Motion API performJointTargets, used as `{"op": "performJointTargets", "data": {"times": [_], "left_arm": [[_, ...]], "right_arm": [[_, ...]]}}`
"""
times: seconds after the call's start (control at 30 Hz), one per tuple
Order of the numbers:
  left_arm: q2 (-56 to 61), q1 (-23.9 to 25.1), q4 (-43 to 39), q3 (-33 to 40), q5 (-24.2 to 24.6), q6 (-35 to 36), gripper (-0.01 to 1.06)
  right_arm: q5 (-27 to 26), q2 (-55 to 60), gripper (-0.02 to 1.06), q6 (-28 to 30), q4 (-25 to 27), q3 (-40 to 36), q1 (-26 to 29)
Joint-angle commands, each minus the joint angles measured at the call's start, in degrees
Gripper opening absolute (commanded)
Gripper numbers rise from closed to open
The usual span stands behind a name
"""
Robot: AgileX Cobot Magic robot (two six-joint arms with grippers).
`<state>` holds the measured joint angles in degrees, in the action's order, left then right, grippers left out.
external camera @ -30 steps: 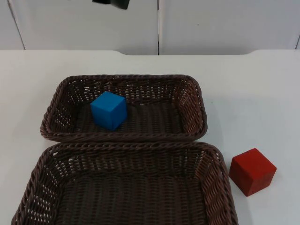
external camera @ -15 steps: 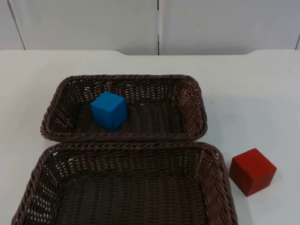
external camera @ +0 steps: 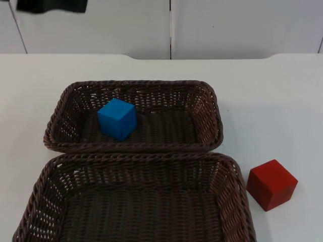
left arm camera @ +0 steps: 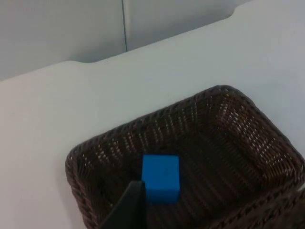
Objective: Pick up one cube with the left hand and place it into the upper basket. Pick up one cube with the right hand and place it into the lower basket.
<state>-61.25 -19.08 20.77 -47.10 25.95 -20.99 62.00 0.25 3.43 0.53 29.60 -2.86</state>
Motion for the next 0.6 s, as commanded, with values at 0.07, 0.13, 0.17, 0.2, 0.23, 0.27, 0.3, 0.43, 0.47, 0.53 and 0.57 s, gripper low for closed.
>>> {"op": "performJointTargets", "data": {"times": [0.07,0.13,0.17,0.2,0.23,0.27,0.3,0.43,0.47,0.53,0.57], "left_arm": [[3.2,-0.1,0.0,2.9,-1.0,0.8,1.05],[5.5,-0.1,0.0,4.8,-0.8,1.0,1.05],[7.1,-0.1,0.0,5.9,-0.8,1.4,1.05],[7.6,-0.1,0.0,6.3,-0.8,1.7,1.05],[7.6,-0.1,0.0,6.3,-0.8,1.7,1.05],[9.4,-0.1,0.0,7.5,-0.8,2.0,1.05],[10.3,-0.1,0.0,8.0,-0.7,2.0,1.05],[13.6,-0.1,-0.1,8.7,1.4,2.1,1.05],[14.6,-0.1,-0.1,8.7,2.3,2.3,1.05],[16.4,-0.1,-0.4,8.7,3.8,2.3,1.05],[16.4,-0.1,-0.4,8.7,3.8,2.3,1.05]], "right_arm": [[-0.2,-0.3,1.05,0.3,-0.2,0.0,0.3],[-0.2,-0.3,1.05,0.3,-0.2,0.0,0.3],[-0.2,-0.3,1.05,0.3,-0.2,0.0,0.3],[-0.2,-0.3,1.05,0.3,-0.2,0.0,0.3],[-0.2,-0.3,1.05,0.3,-0.2,0.0,0.3],[-0.2,-0.3,1.05,0.3,-0.2,0.0,0.3],[-0.2,-0.3,1.05,0.3,-0.2,0.0,0.3],[-0.2,-0.3,1.05,0.3,-0.2,0.0,0.3],[-0.2,-0.3,1.05,0.3,-0.2,0.0,0.3],[-0.2,-0.3,1.05,0.3,-0.2,0.0,0.3],[-0.2,-0.3,1.05,0.3,-0.2,0.0,0.3]]}}
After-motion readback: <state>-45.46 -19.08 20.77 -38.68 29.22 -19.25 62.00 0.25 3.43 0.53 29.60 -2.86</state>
